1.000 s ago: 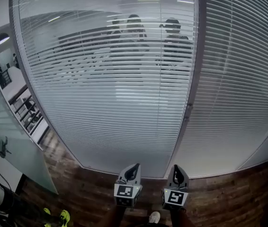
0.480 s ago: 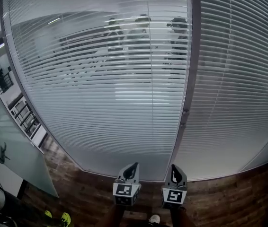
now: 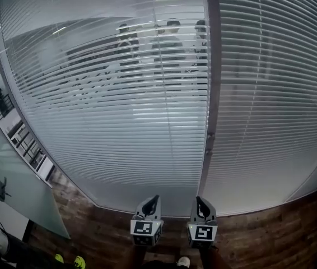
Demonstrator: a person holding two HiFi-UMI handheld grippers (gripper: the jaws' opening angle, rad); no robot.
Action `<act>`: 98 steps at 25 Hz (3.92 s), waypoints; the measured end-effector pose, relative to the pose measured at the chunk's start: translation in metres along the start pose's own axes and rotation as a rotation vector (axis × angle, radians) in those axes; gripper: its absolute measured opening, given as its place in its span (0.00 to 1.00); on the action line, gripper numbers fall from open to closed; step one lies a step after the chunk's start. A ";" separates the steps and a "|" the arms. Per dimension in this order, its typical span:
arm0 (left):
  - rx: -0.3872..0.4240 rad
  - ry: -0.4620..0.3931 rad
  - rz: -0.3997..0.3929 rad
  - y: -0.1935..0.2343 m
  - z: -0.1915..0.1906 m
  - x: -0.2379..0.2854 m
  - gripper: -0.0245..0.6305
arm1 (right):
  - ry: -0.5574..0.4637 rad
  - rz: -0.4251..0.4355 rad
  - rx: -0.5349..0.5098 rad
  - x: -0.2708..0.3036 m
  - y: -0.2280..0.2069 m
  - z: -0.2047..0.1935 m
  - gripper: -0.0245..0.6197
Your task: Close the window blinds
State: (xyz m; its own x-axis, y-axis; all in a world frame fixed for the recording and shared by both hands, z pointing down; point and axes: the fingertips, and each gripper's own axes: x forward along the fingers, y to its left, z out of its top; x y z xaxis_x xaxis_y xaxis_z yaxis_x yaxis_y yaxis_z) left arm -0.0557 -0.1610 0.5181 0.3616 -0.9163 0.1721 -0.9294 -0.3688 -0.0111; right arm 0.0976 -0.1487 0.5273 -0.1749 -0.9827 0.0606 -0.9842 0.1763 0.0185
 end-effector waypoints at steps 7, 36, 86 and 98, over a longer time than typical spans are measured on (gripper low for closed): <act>0.001 0.002 0.007 0.003 -0.001 -0.003 0.04 | 0.033 0.047 0.039 0.000 0.010 -0.004 0.04; -0.010 -0.026 -0.038 0.040 0.004 0.073 0.04 | 0.012 0.107 0.020 0.075 0.021 0.006 0.04; -0.016 -0.060 -0.124 0.040 0.036 0.168 0.04 | -0.187 -0.160 -0.112 0.153 -0.093 0.103 0.10; -0.020 -0.085 -0.122 0.028 0.044 0.171 0.04 | -0.138 -0.135 -0.098 0.170 -0.104 0.106 0.24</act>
State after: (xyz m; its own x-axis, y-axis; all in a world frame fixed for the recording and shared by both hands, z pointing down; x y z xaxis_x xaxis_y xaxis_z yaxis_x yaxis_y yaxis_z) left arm -0.0171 -0.3350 0.5041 0.4765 -0.8748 0.0874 -0.8789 -0.4763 0.0242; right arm 0.1675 -0.3396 0.4301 -0.0511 -0.9950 -0.0858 -0.9926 0.0411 0.1146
